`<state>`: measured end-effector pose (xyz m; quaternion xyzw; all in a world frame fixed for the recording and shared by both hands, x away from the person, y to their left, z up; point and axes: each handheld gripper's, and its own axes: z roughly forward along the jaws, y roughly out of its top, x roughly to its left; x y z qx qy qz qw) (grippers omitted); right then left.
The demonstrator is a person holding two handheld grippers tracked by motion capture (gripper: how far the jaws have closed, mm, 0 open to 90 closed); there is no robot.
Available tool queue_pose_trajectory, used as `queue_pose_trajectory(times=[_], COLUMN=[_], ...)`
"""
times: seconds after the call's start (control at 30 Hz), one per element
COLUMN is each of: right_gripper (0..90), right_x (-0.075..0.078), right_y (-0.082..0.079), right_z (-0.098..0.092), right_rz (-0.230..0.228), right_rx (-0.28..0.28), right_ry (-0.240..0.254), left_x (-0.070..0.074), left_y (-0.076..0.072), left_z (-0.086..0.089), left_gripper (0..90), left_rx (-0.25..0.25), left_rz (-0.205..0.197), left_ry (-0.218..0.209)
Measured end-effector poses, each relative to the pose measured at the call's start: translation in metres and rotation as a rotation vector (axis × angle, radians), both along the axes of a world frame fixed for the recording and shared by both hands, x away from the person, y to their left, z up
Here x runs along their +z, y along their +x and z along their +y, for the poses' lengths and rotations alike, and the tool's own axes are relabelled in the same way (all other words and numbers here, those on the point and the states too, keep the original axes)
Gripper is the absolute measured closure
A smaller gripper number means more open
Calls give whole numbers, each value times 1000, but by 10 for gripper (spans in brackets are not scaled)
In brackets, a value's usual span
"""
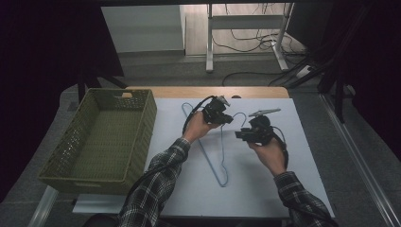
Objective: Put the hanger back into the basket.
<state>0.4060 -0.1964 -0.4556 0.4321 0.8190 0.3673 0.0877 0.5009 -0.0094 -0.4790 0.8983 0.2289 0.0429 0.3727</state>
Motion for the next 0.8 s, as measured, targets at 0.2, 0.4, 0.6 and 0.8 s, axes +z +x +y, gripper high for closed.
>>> queue_pose_trajectory(times=[0.2,0.4,0.6,0.8], right_gripper=[602,711,853,875], right_x=[-22,-32,-30,-20], right_y=[18,25,24,24], right_z=[29,42,36,25], right_rz=[70,92,112,107], right_rx=[-9,-21,-43,-21], right_ry=[80,74,93,110], left_x=[3,4,6,28], left_y=[-3,-7,-7,-11], left_z=[4,2,6,29], left_gripper=[862,862,840,600], left_rx=[16,15,31,42], left_rz=[1,7,18,-6], left_ry=[-9,-17,-27,-63])
